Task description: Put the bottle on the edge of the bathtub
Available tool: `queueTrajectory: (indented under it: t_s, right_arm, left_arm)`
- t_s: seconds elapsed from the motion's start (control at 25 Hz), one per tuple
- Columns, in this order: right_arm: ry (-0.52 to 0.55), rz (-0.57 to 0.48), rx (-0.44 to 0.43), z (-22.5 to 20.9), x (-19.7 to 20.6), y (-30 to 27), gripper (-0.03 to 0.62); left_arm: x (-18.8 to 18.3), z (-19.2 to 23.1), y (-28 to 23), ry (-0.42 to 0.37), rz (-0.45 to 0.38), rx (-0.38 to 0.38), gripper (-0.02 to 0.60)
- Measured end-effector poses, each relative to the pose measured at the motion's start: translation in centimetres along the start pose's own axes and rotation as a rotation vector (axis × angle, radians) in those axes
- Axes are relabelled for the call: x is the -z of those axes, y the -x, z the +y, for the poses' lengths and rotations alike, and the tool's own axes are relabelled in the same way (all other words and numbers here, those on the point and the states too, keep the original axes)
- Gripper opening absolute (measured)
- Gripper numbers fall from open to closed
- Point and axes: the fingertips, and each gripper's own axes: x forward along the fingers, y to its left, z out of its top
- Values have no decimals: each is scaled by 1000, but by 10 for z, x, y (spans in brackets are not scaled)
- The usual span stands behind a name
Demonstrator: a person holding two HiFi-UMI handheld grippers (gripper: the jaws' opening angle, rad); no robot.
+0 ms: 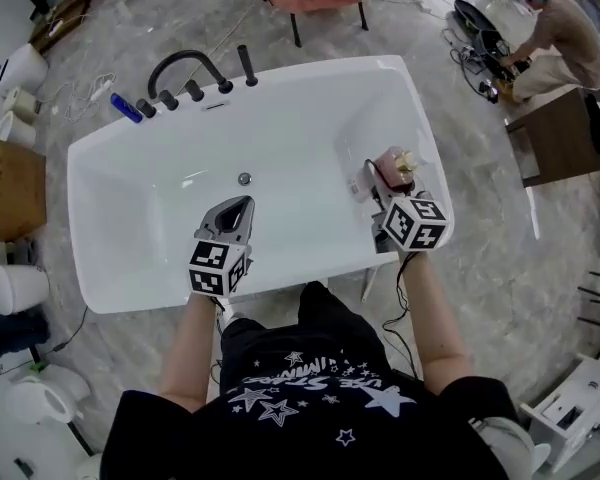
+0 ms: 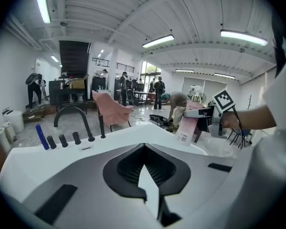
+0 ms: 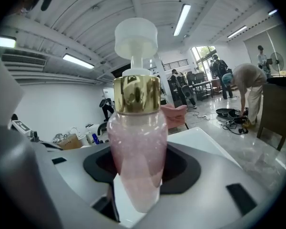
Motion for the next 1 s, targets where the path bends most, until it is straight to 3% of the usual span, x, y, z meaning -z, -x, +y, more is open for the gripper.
queueTrajectory:
  t_s: [0.2,0.64,1.0]
  right_arm:
    - [29,3,-16,-12,-18,-45,229]
    - [80,-2,61,-4,-15,-120,229]
    - [128,-13,140,-61,-38,-173,229]
  left_arm:
    - [-9,10,-22,16,-8,-37,15]
    - [1,70,-41,25,-67,-56,15]
    - [26,99,-77,42,-19,-89,15]
